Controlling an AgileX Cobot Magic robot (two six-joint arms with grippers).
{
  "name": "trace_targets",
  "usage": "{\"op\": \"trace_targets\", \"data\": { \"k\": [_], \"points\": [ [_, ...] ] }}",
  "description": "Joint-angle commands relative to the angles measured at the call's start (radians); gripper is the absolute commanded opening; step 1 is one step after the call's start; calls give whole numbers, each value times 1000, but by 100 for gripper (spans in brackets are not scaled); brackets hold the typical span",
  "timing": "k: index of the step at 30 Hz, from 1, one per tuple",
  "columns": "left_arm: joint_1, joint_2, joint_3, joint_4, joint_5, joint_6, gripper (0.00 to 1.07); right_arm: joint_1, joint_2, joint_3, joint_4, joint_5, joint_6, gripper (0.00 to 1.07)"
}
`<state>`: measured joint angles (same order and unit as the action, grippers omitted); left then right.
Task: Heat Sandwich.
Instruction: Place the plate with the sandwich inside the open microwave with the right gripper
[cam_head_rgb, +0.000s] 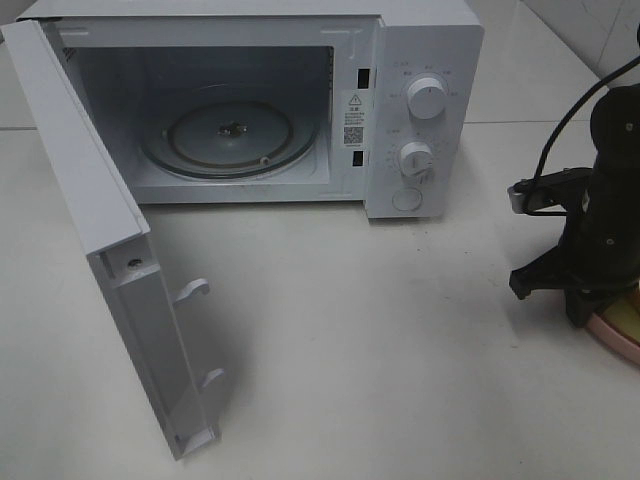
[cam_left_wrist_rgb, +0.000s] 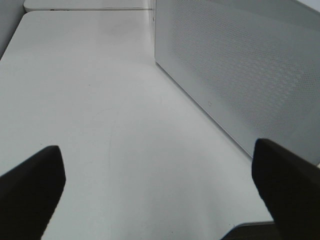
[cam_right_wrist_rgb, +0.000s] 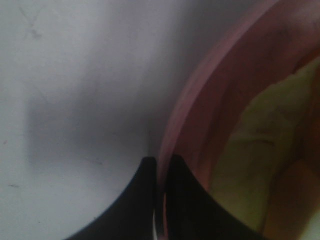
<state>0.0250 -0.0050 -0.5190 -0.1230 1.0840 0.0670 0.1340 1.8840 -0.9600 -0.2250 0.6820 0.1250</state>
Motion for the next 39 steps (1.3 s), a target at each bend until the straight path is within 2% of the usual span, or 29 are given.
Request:
{"op": "trace_targets", "data": {
  "k": [1, 17, 34, 39],
  "points": [
    [-4, -23, 2, -5, -13, -4, 96, -4, -6, 1, -22, 41, 43, 0],
    [-4, -23, 2, -5, -13, -4, 96, 117, -24, 1, -148, 163, 131, 0],
    [-4, -23, 2, -5, -13, -4, 96, 252, -24, 1, -153, 307, 130, 0],
    [-4, -23, 2, -5, -13, -4, 96, 298, -77, 3, -152, 329, 128, 0]
  ]
}}
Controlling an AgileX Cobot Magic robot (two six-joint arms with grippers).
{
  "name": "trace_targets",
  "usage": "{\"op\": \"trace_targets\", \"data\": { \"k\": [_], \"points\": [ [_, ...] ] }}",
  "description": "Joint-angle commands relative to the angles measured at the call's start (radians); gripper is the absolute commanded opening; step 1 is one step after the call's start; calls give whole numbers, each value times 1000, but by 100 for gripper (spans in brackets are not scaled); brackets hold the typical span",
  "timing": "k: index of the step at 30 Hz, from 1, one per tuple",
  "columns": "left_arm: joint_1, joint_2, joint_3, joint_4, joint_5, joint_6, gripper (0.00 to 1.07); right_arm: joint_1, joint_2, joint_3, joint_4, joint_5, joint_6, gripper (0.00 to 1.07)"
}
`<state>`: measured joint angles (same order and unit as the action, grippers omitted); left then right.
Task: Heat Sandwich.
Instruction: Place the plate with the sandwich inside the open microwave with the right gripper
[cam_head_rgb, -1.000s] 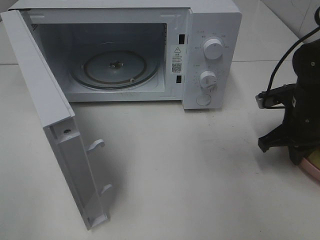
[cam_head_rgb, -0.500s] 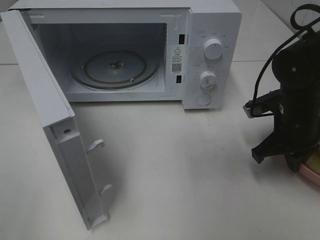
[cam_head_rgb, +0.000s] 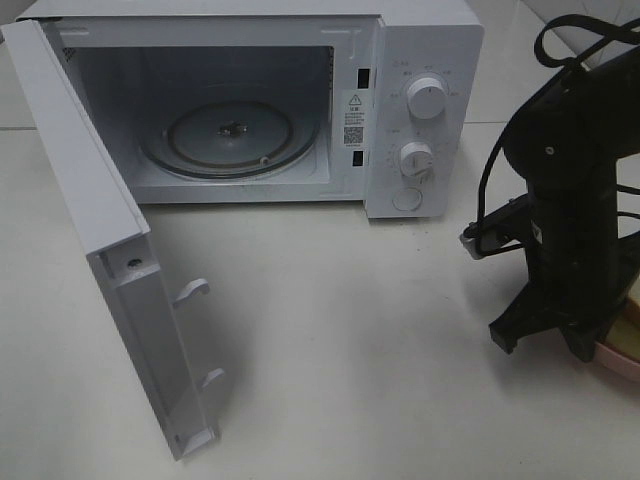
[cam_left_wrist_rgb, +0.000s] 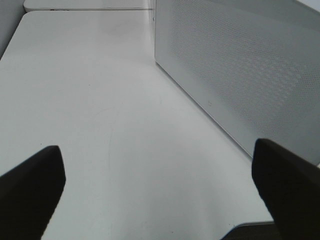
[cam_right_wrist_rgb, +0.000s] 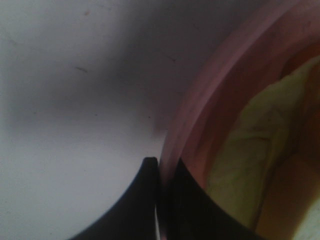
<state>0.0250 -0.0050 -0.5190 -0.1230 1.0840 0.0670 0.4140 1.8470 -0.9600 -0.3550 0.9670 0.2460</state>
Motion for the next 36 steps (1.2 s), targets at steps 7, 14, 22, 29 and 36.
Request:
{"op": "trace_targets", "data": {
  "k": [7, 14, 22, 29, 36],
  "points": [
    [-4, -23, 2, -5, -13, -4, 96, 59, -123, 3, -10, 80, 6, 0],
    [-4, -23, 2, -5, -13, -4, 96, 139, -184, 3, 11, 101, 2, 0],
    [-4, -23, 2, -5, -13, -4, 96, 245, -255, 49, 13, 103, 2, 0],
    [-4, -23, 2, -5, -13, -4, 96, 348, -347, 61, 13, 134, 2, 0],
    [-4, -23, 2, -5, -13, -4, 96, 457, -414, 61, 13, 160, -18, 0]
  ]
}}
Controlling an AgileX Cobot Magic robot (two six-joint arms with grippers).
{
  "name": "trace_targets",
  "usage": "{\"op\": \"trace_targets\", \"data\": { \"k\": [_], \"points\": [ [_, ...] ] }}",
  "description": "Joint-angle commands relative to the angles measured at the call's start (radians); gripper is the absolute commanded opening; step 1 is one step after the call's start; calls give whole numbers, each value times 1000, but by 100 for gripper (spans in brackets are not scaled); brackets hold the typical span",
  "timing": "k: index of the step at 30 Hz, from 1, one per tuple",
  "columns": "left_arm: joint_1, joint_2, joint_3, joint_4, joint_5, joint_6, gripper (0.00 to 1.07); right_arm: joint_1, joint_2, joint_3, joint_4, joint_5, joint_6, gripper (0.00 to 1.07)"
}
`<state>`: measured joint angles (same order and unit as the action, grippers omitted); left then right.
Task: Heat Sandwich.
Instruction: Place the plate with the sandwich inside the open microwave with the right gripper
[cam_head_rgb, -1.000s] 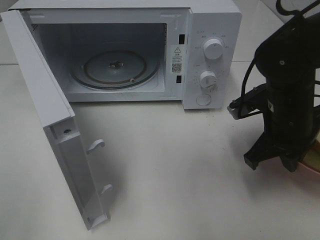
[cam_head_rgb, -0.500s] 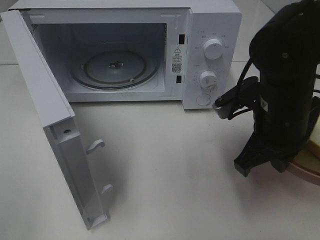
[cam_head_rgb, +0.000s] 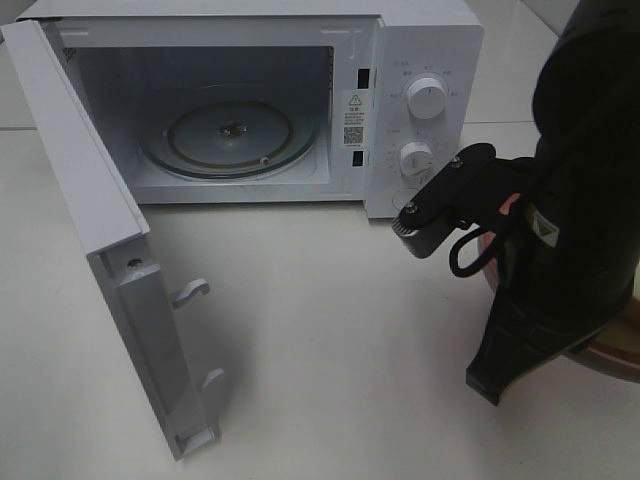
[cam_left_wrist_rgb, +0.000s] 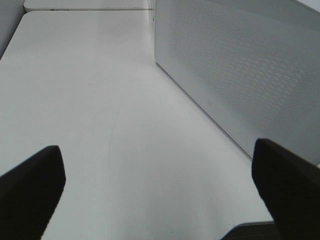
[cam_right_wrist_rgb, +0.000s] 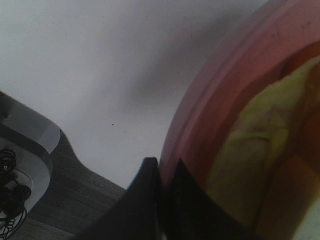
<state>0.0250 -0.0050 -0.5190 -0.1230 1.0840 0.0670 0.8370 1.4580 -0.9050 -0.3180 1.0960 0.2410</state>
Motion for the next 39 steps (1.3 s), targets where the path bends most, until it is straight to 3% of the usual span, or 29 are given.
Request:
{"op": "trace_targets", "data": {
  "k": [1, 14, 39],
  "points": [
    [-4, -23, 2, -5, -13, -4, 96, 48, -28, 6, -24, 33, -17, 0],
    [-4, -23, 2, -5, -13, -4, 96, 175, -39, 6, -25, 27, -135, 1],
    [-4, -23, 2, -5, -13, -4, 96, 177, -39, 6, -24, -104, -602, 2]
  ]
}}
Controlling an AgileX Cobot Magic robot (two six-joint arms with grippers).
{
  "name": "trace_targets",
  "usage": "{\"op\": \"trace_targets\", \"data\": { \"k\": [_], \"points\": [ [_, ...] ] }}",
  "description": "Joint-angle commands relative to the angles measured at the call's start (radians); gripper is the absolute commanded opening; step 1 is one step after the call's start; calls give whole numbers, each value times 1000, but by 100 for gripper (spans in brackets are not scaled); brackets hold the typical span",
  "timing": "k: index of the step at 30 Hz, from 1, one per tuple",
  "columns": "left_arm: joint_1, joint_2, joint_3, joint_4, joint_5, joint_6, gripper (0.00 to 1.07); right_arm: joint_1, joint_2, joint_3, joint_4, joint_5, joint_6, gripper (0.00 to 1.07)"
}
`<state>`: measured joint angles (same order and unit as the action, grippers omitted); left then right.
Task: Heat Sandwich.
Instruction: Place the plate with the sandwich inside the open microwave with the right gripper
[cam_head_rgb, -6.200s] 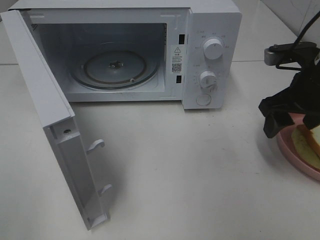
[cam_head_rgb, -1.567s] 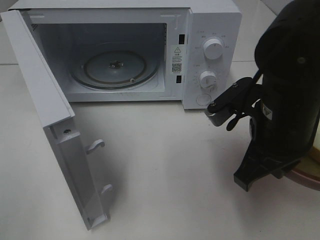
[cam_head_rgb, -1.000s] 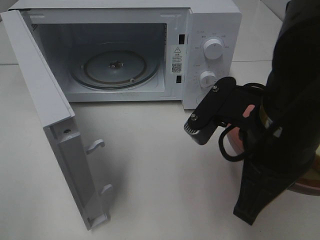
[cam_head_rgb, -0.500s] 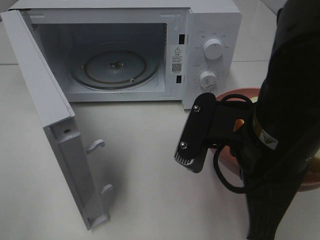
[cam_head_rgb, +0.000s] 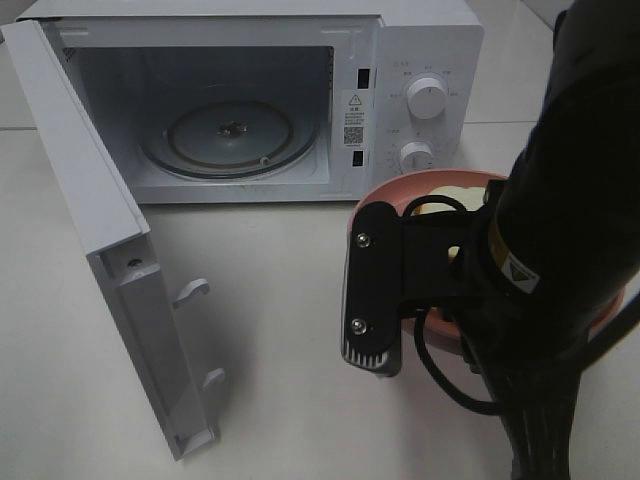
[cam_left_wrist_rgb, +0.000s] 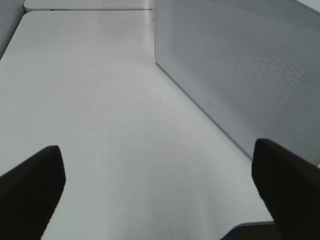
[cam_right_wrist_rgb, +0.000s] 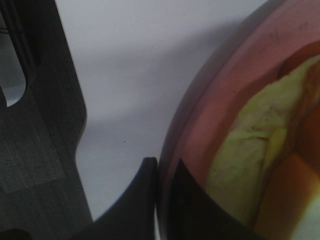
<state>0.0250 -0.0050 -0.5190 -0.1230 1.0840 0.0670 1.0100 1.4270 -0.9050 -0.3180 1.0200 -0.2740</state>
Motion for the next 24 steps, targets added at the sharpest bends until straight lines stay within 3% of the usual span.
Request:
{"op": "trace_targets", "data": {
  "k": [1, 24],
  "points": [
    [-4, -23, 2, -5, -13, -4, 96, 4, -8, 6, -24, -36, -118, 2],
    [-4, -23, 2, -5, -13, -4, 96, 1, -8, 6, -24, -188, -421, 0]
  ]
}}
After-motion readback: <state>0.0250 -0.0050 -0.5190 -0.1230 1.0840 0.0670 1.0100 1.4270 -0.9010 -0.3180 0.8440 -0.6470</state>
